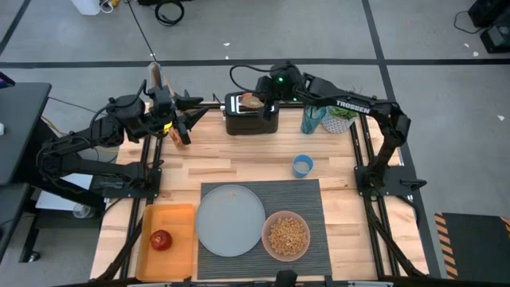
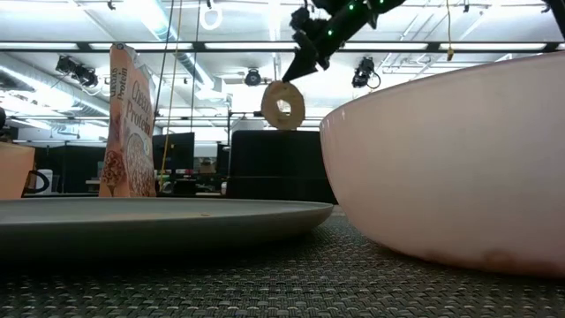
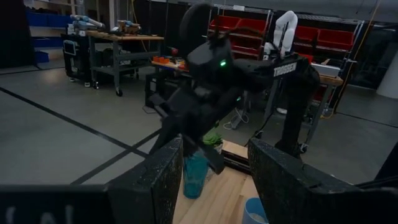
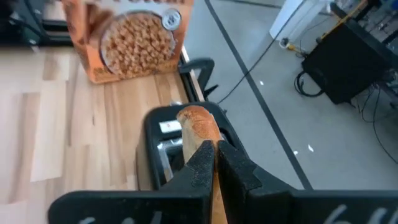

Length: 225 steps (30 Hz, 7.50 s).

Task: Arrange a breakfast setting
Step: Put the bagel on the gray plate, then put the red apple on the gray plate

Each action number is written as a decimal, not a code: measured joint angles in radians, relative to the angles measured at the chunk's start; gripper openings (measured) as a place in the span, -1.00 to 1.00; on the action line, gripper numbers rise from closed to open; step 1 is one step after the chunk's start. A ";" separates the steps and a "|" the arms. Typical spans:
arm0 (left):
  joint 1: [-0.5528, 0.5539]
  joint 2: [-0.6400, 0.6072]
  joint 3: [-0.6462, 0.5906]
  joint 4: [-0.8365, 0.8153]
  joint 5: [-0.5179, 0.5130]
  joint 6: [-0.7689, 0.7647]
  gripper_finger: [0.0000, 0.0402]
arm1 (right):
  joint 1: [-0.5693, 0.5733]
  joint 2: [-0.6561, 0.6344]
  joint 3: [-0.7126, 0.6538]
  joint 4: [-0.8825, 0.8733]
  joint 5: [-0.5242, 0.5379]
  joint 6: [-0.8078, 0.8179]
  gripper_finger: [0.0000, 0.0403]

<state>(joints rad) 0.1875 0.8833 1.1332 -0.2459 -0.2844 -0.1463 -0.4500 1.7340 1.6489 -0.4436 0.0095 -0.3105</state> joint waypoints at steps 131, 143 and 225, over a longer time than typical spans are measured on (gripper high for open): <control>-1.269 0.381 -0.098 -0.836 0.208 -0.713 -0.23 | 0.464 -0.502 -0.543 0.324 0.364 0.648 -0.49; -1.361 0.380 -0.150 -0.820 0.153 -0.760 -0.23 | 0.464 -0.502 -0.543 0.318 0.364 0.648 -0.49; -1.198 0.357 0.087 -0.891 0.141 -0.698 -0.98 | 0.467 -0.491 -0.543 0.341 0.359 0.647 -0.49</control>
<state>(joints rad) -1.0104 1.2407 1.2205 -1.1370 -0.1432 -0.8446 0.0170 1.2434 1.1057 -0.1024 0.3683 0.3367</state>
